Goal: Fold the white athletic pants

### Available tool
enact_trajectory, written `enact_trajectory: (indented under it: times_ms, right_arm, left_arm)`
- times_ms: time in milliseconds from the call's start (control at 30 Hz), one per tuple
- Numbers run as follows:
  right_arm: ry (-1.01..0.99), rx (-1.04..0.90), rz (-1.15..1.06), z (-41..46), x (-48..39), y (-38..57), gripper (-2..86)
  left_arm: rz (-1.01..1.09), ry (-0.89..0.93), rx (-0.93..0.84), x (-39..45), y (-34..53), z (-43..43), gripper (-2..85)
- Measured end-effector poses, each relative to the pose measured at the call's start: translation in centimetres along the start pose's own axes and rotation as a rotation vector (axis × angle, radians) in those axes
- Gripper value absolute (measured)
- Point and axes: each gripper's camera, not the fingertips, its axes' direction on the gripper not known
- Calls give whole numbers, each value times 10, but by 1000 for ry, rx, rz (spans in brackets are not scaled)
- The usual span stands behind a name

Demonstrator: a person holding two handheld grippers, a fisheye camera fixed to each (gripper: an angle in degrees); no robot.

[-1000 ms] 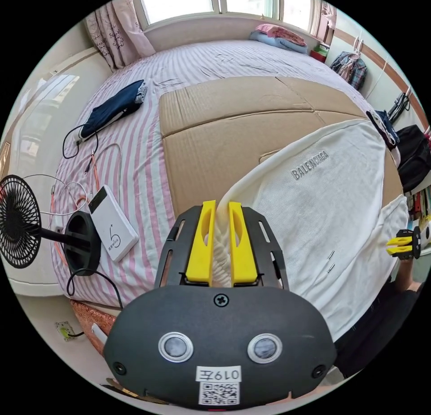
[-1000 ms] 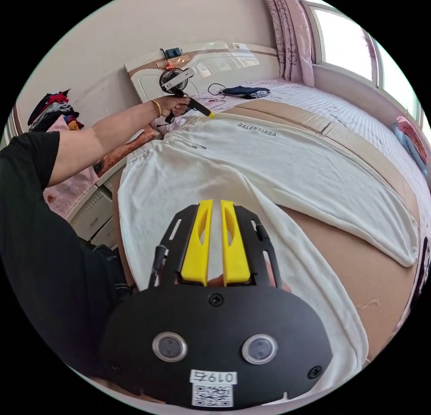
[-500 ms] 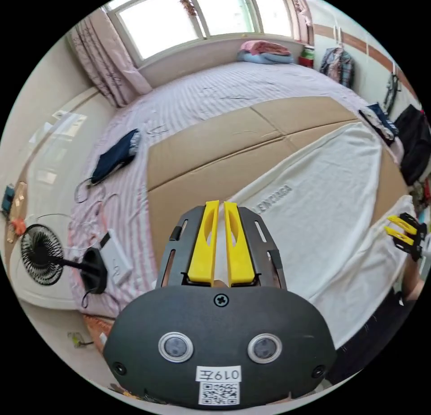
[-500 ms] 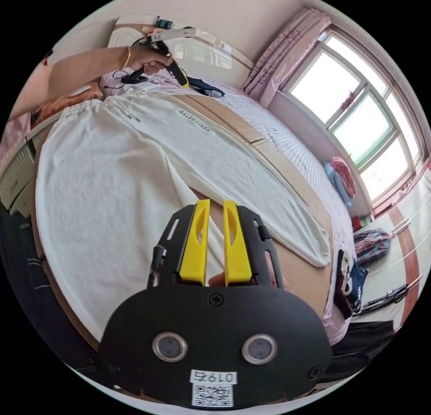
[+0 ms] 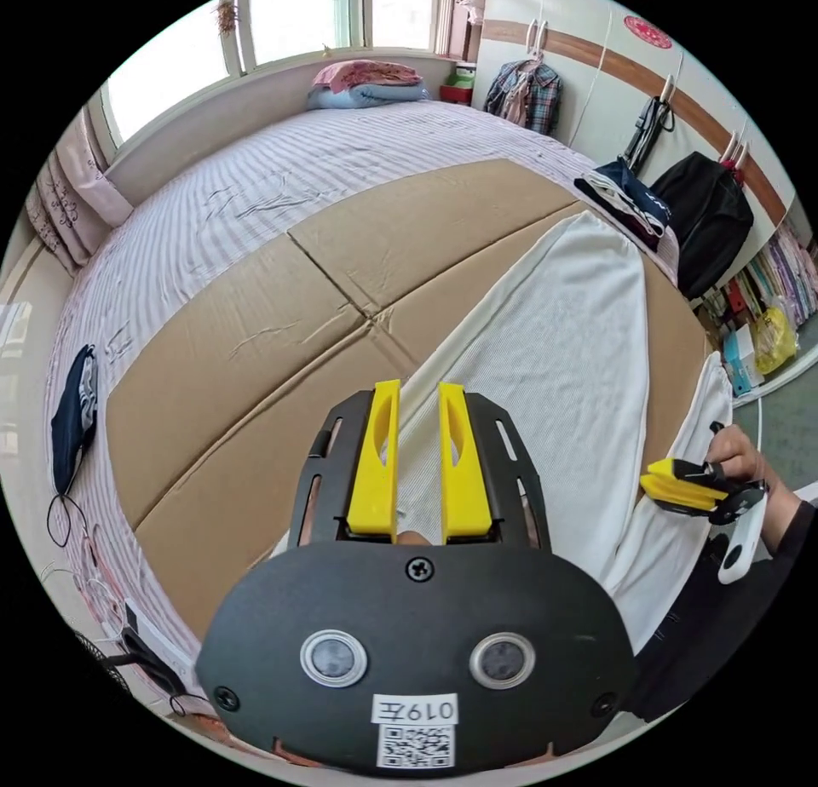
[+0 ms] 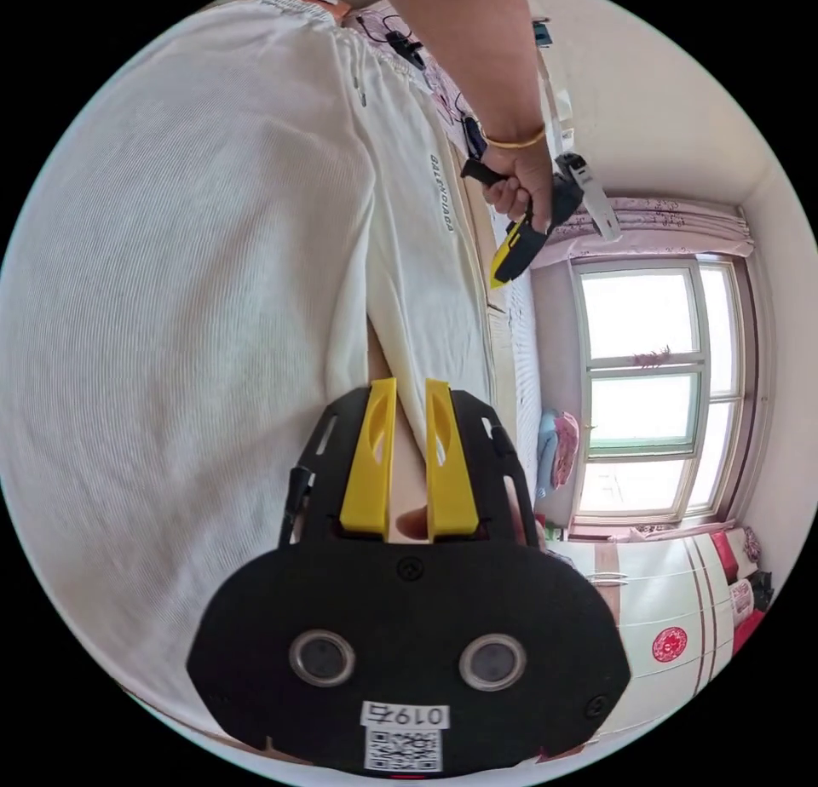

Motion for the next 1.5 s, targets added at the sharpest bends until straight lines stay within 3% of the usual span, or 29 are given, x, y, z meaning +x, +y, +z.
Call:
enact_trajectory:
  times_ms: [167,533,933,1133,1400,1500]
  right_arm:
    - [-1,19,-25,6,-8,-24,59]
    - [-70,-6,-68,9,-19,-43,26]
    - [-28,-30,-109,31,-31,-29,69]
    - [-65,-32,-79,56,-35,-29,26]
    - [44,-40,-10,74,-30,19,40]
    - [15,-67,51,93,-15,58,56]
  left_arm:
    - [94,-2,-56,16,-39,37,63]
    - [93,-24,-70,24,-64,71,28]
    - [93,-66,-85,44,-83,97,10]
    - [79,-53,-80,46,-89,108,9]
    - [134,-89,-106,61,-103,114,11]
    - [126,-67,-17,60,-110,101,14]
